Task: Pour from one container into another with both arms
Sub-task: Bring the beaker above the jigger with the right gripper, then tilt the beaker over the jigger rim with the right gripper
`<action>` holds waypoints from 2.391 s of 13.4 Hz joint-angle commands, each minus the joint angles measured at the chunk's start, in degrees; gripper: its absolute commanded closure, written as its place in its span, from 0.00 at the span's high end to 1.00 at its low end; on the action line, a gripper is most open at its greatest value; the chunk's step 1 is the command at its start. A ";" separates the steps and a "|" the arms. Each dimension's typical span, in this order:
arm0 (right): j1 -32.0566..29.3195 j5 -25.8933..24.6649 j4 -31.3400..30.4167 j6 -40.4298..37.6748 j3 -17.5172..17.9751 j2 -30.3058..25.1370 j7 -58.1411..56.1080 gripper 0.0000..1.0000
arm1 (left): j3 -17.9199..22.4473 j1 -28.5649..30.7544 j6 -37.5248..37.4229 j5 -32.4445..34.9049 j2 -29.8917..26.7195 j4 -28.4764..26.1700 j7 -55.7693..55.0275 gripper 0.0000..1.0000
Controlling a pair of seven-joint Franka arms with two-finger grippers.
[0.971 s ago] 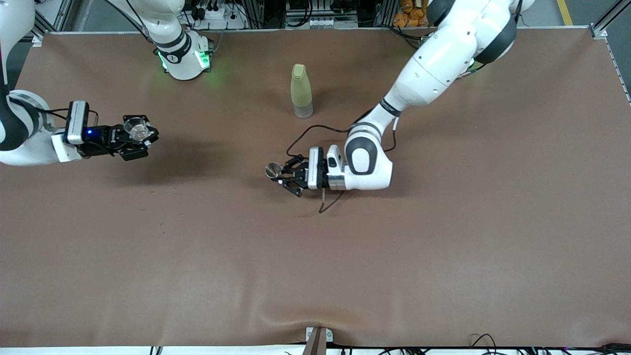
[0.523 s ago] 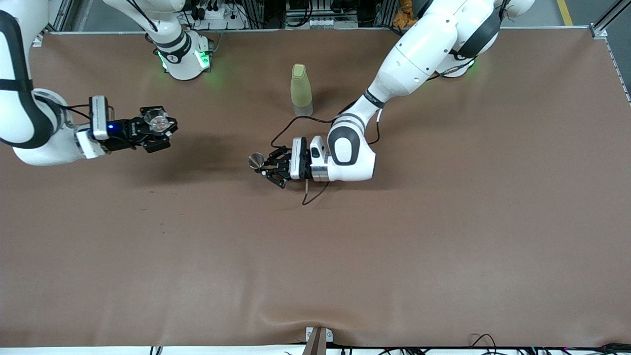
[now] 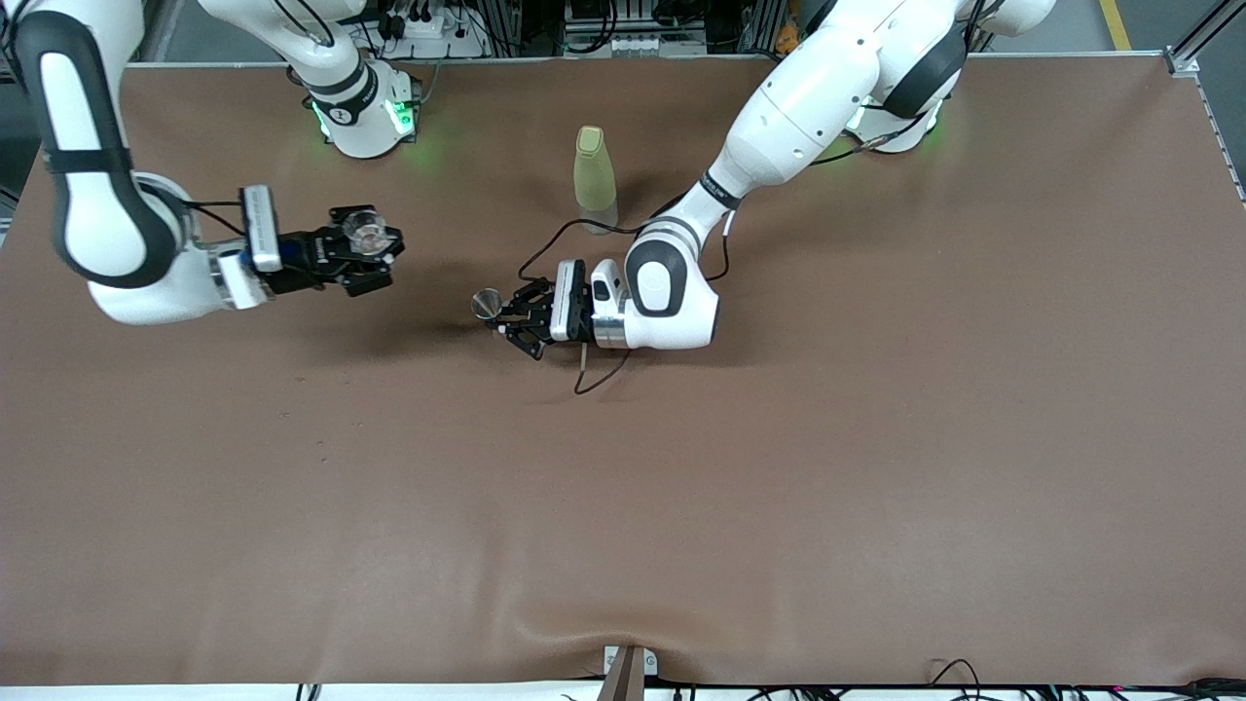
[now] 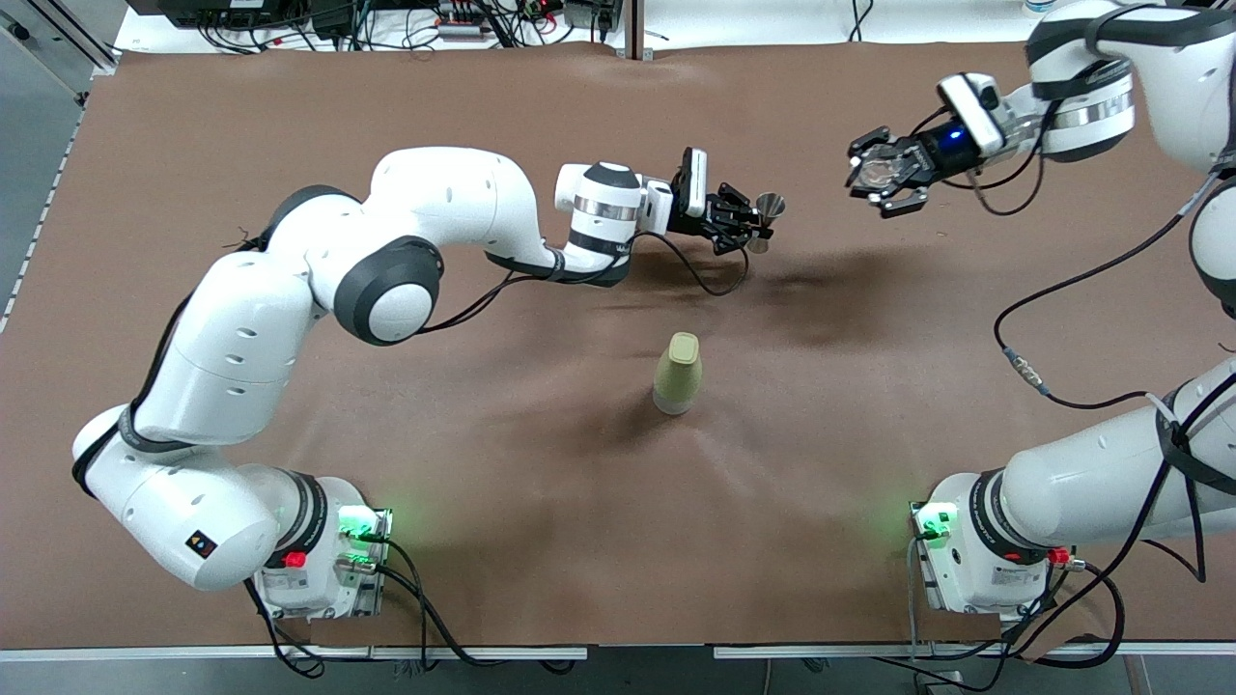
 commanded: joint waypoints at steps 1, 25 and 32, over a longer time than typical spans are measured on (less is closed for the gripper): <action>4.36 4.79 -4.45 3.21 -0.41 -2.58 0.23 0.00 | 2.34 -2.45 0.80 -1.76 1.25 2.42 0.21 0.00; 16.15 25.20 -17.20 13.68 1.87 -1.70 9.27 0.00 | 2.87 -1.75 0.54 -4.74 1.16 0.84 3.37 0.00; 16.24 28.19 -17.20 13.60 2.75 -1.79 17.52 0.00 | 2.87 -1.67 0.54 -3.78 1.16 0.66 3.29 0.00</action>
